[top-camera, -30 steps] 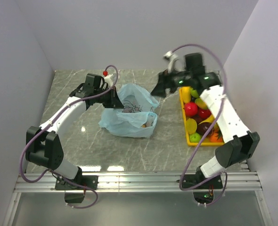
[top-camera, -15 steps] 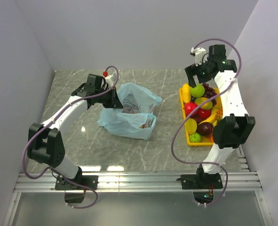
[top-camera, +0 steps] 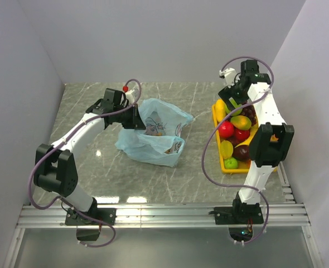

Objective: Place the fake fruits into the plastic bag and tie a complex knot

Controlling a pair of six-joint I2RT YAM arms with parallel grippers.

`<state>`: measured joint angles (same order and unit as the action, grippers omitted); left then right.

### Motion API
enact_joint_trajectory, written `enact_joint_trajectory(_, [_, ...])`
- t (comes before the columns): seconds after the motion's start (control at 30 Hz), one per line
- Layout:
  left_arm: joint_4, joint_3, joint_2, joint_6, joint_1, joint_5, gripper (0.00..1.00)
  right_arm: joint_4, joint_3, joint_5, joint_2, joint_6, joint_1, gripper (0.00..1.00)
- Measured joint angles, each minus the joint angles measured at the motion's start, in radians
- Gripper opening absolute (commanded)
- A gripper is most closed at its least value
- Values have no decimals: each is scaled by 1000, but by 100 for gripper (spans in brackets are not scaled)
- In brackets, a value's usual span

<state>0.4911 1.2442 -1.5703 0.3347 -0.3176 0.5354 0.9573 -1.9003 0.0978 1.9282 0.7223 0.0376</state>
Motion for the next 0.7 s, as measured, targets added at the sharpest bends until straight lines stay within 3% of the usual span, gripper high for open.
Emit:
enact_joint_trajectory(0.5, [9, 3, -8, -9, 0, -2, 0, -24, 45, 14, 72, 33, 0, 98])
enact_joint_trajectory(0.63, [10, 6, -13, -8, 0, -2, 0, -30, 55, 13, 72, 35, 0, 86])
enact_joint_trajectory(0.7, [10, 6, -13, -8, 0, -2, 0, -30, 55, 14, 72, 35, 1, 75])
